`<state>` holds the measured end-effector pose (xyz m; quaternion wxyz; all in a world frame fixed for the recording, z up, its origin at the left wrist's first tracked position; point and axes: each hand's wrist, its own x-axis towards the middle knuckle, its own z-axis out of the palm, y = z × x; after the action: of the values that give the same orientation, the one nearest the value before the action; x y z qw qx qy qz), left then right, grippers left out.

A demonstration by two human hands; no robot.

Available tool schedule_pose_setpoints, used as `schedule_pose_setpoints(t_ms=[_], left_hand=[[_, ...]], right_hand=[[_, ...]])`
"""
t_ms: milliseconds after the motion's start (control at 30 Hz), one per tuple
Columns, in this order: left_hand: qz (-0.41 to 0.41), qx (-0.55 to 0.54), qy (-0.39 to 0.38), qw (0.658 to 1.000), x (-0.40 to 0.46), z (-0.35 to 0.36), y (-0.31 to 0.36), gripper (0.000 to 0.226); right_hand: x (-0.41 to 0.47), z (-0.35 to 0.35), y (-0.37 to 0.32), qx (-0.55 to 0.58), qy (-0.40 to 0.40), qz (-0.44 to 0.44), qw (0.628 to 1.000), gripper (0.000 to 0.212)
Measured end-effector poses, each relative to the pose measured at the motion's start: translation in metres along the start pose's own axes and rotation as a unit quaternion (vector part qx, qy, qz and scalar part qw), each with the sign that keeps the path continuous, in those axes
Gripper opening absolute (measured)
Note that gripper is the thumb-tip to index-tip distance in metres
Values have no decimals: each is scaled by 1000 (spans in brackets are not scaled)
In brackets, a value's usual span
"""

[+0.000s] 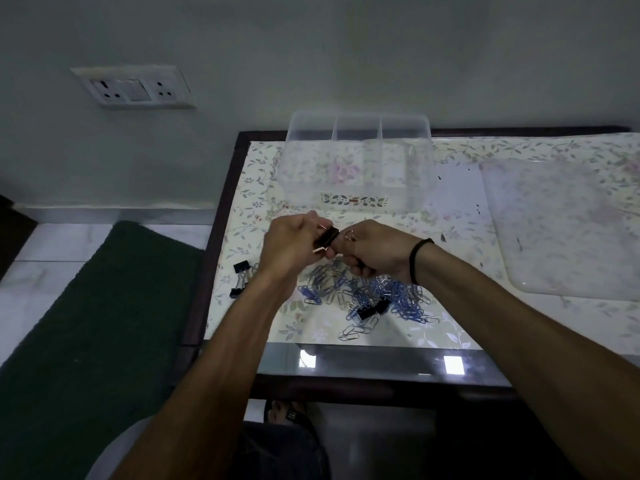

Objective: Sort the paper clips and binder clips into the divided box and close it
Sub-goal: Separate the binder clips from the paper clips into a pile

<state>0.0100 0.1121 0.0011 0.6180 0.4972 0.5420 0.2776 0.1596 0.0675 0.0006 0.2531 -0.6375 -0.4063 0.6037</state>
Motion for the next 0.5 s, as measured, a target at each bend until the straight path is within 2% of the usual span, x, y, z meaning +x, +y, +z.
schedule_pose_setpoints(t_ms=[100,167,233,367,500], left_hand=[[-65,-79,-8,995,-1,-29,1,34],[-126,-149,-8,981,0,-51,3,33],[-167,-197,-6,966,-2,-70,4,31],[-167,-147,1,975,-3,-96,0,30],[-135,-102,5,986,4,-113,-6,23]], right_hand=[[7,14,-10,-144,38,-72,986,34],[18,29,-17,-239,103,-120,958,34],[26,48,-22,-287,135,-156,935,36],[38,76,-23,-280,147,-175,932,36],[44,84,-19,-300,125,-137,936,44]])
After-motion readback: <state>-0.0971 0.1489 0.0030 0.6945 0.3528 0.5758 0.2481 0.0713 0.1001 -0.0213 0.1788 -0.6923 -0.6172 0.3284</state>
